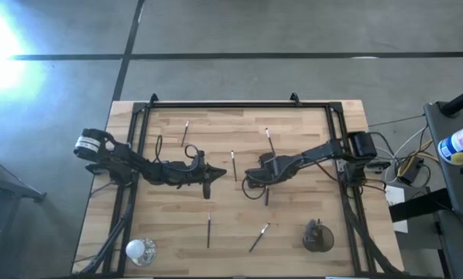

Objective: Sort items
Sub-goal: Put the foundation brush into the wire basket

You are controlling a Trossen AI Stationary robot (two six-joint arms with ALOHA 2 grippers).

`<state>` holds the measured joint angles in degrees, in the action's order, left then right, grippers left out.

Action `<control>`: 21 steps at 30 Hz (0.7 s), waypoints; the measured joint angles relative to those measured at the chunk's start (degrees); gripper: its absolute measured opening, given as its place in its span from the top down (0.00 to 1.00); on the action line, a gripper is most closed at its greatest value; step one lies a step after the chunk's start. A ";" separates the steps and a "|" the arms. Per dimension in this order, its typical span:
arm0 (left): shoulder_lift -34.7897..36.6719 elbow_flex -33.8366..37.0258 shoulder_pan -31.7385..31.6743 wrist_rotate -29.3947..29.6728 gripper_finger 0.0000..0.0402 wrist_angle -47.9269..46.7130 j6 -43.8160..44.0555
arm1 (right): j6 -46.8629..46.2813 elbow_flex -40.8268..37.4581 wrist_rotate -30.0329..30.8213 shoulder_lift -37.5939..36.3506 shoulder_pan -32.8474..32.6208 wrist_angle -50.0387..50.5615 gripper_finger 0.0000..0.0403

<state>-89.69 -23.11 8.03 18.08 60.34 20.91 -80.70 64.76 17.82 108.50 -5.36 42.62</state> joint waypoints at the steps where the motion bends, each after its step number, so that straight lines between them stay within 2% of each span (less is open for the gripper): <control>1: 0.00 0.00 0.00 0.01 1.00 0.00 0.00 | 0.27 0.18 0.08 0.30 0.10 0.11 0.69; 5: 0.00 0.02 -0.02 0.01 1.00 0.00 0.24 | 1.64 0.90 0.38 1.55 0.08 0.26 0.77; 12: 0.00 0.04 -0.02 0.01 1.00 -0.16 0.61 | 5.92 0.88 1.20 0.70 -0.06 0.10 0.96; 17: 0.00 0.23 -0.02 0.01 1.00 -0.10 1.72 | 11.12 0.54 6.13 -4.02 -1.40 0.57 0.97; 21: 0.07 1.69 -0.03 -0.02 1.00 3.62 1.82 | 14.85 0.27 12.70 -9.43 -4.06 -0.08 0.98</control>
<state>-89.62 -21.43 8.00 18.06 63.96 22.73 -65.86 65.04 30.52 99.07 -9.42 42.54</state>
